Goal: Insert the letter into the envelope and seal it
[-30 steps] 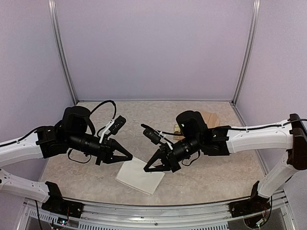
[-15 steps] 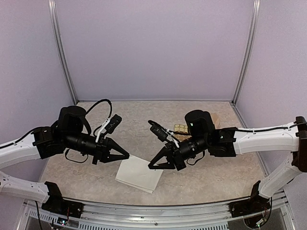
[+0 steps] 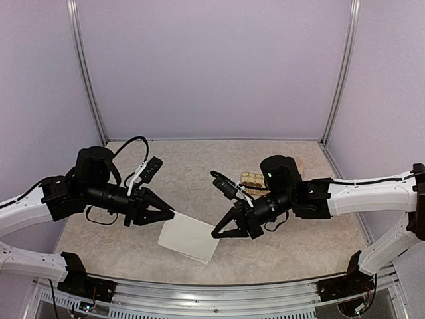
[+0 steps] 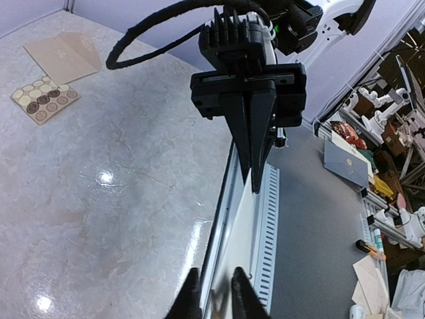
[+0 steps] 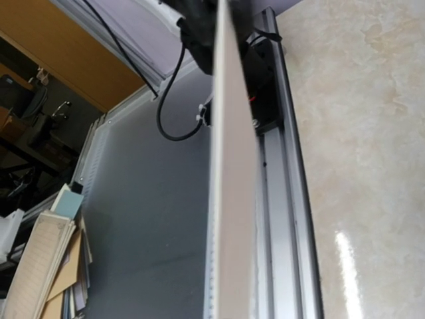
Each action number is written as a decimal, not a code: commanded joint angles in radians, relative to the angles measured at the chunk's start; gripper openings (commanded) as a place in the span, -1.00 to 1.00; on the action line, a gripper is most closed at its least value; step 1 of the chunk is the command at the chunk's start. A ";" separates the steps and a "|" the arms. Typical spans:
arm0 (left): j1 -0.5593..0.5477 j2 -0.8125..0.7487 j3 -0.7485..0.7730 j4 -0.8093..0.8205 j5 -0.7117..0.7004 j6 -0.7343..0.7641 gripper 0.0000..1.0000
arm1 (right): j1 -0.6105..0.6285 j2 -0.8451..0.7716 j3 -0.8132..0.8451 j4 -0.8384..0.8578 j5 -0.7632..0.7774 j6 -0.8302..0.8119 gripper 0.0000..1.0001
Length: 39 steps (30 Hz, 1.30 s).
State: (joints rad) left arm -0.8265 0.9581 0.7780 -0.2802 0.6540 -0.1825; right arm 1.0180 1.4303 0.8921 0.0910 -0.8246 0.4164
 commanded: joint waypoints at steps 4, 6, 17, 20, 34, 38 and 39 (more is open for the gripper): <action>0.017 0.005 0.016 0.013 0.017 0.001 0.49 | -0.006 -0.035 0.007 -0.052 -0.060 -0.033 -1.00; 0.009 0.026 0.028 0.013 0.023 0.012 0.63 | -0.004 -0.031 0.022 -0.080 -0.072 -0.049 -1.00; -0.114 0.209 0.129 -0.032 0.042 0.073 -0.37 | -0.003 0.008 0.128 -0.275 -0.043 -0.152 -1.00; -0.114 0.213 0.116 -0.009 0.028 0.059 -1.00 | -0.007 0.001 0.136 -0.281 0.028 -0.156 -0.94; 0.015 0.048 -0.170 0.595 -0.517 -0.297 -1.00 | -0.462 -0.106 -0.047 -0.174 0.560 0.090 0.71; 0.089 0.051 -0.192 0.665 -0.601 -0.370 -1.00 | -0.656 -0.029 -0.076 -0.124 0.580 0.118 0.71; 0.122 0.053 -0.193 0.668 -0.597 -0.385 -1.00 | -0.701 0.006 -0.074 -0.119 0.584 0.116 0.71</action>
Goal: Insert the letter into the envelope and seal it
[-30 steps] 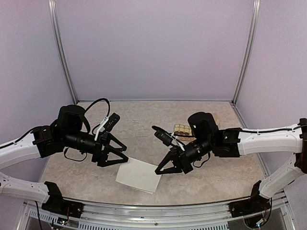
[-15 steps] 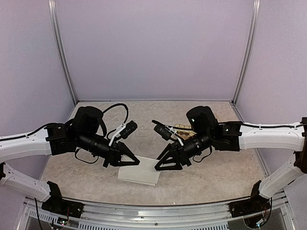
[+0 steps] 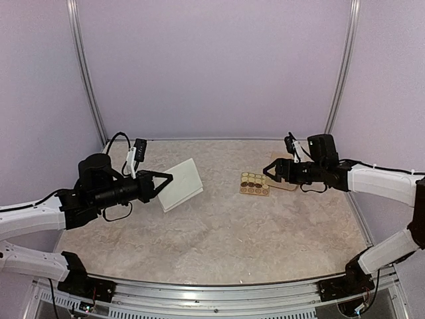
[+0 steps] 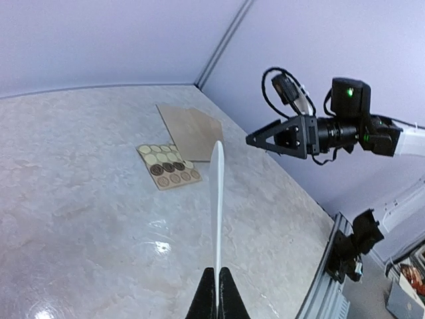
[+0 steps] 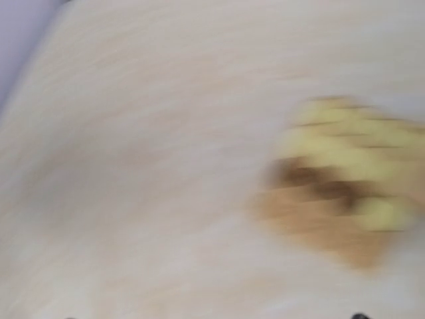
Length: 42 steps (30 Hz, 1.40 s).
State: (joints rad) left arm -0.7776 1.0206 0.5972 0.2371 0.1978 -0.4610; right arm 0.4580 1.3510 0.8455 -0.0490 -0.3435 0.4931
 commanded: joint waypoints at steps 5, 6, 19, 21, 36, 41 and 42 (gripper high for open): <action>0.210 -0.004 -0.034 0.145 -0.069 -0.152 -1.00 | -0.321 0.213 0.003 0.047 0.056 0.037 0.68; 0.237 -0.004 -0.039 0.137 -0.052 -0.158 -1.00 | -0.343 0.238 0.015 0.047 0.057 0.034 0.67; 0.412 -0.065 -0.072 0.102 0.002 -0.174 -1.00 | -0.436 0.571 0.232 0.104 0.006 0.023 0.07; 0.421 -0.056 -0.065 0.101 0.012 -0.174 -1.00 | -0.441 0.608 0.265 0.104 -0.006 0.029 -0.14; 0.432 -0.053 -0.055 0.122 -0.014 -0.176 -1.00 | -0.449 0.429 0.227 0.112 -0.051 0.045 -1.00; 0.430 -0.110 -0.090 0.153 -0.003 -0.192 -1.00 | -0.392 0.174 0.101 0.073 -0.083 0.076 -1.00; 0.430 -0.118 -0.097 0.159 0.005 -0.198 -1.00 | -0.361 0.128 0.076 0.063 -0.084 0.085 -1.00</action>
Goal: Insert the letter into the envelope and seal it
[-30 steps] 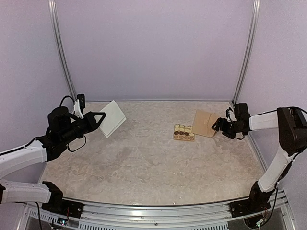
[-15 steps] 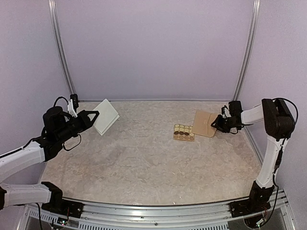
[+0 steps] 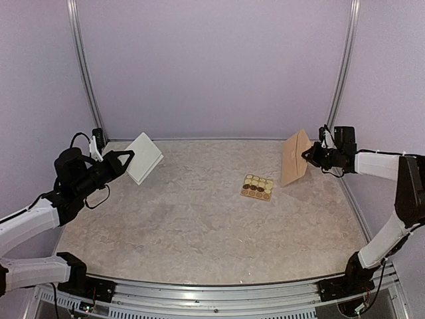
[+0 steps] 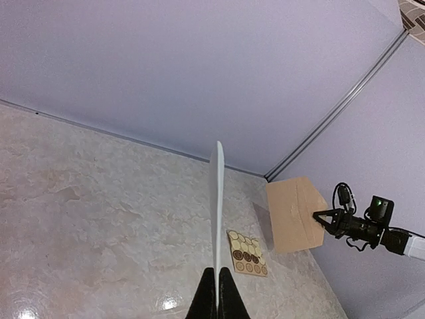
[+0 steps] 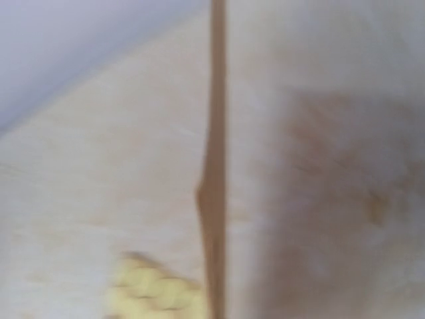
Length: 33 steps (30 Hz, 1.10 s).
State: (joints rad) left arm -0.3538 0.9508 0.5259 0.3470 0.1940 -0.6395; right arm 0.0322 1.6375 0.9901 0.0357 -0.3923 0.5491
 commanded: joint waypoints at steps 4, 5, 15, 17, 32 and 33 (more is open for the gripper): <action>0.003 -0.094 -0.043 0.037 0.030 -0.039 -1.00 | 0.231 -0.332 -0.152 -0.047 0.029 0.093 -1.00; 0.003 -0.104 -0.049 0.032 0.034 -0.042 -1.00 | 0.281 -0.388 -0.173 -0.040 0.060 0.128 -1.00; -0.118 -0.225 -0.110 0.040 -0.053 -0.073 -1.00 | 0.761 -0.511 -0.431 0.345 0.336 0.440 -1.00; -0.172 -0.242 -0.115 0.046 -0.113 -0.072 -1.00 | 0.865 -0.461 -0.459 0.438 0.406 0.475 -1.00; -0.565 -0.285 -0.201 0.288 -0.606 -0.100 -1.00 | 1.012 -0.203 -0.435 0.371 0.700 0.629 0.86; -0.588 -0.275 -0.200 0.308 -0.628 -0.093 -1.00 | 1.012 -0.229 -0.436 0.368 0.709 0.605 0.89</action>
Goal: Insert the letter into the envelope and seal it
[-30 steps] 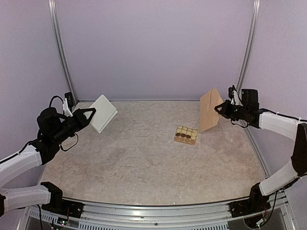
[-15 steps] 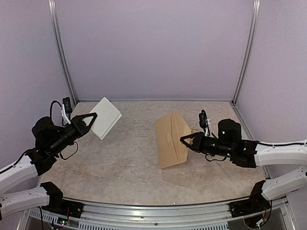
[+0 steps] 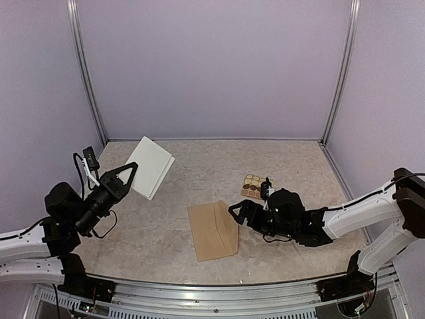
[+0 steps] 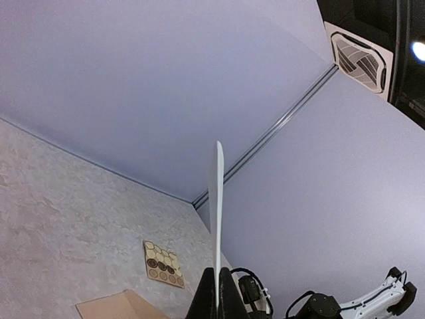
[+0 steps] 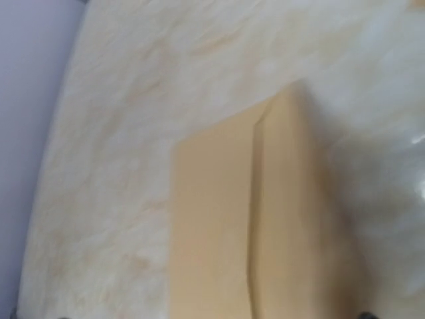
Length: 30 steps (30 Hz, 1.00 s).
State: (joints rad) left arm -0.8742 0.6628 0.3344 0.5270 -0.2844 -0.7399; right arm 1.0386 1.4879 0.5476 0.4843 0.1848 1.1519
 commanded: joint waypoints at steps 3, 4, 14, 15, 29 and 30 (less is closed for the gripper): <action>-0.133 0.040 -0.005 0.193 -0.220 0.039 -1.00 | 0.005 -0.138 0.037 -0.001 0.060 -0.162 0.91; -0.155 0.056 -0.003 0.215 -0.244 0.051 -1.00 | 0.006 -0.143 0.068 0.017 0.003 -0.219 0.91; -0.303 0.213 0.030 0.526 -0.294 0.201 -1.00 | 0.017 0.034 0.401 0.183 -0.512 -0.316 0.85; -0.310 0.221 0.035 0.539 -0.289 0.215 -1.00 | 0.017 0.063 0.422 0.213 -0.539 -0.302 0.84; -0.320 0.302 0.038 0.629 -0.236 0.211 -1.00 | 0.032 0.254 0.614 0.379 -0.722 -0.204 0.25; -0.319 0.306 0.038 0.629 -0.234 0.209 -1.00 | 0.032 0.258 0.625 0.378 -0.723 -0.205 0.18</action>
State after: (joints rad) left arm -1.1862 0.9520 0.3485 1.1168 -0.5392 -0.5442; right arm 1.0592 1.7237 1.1194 0.7902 -0.4889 0.9333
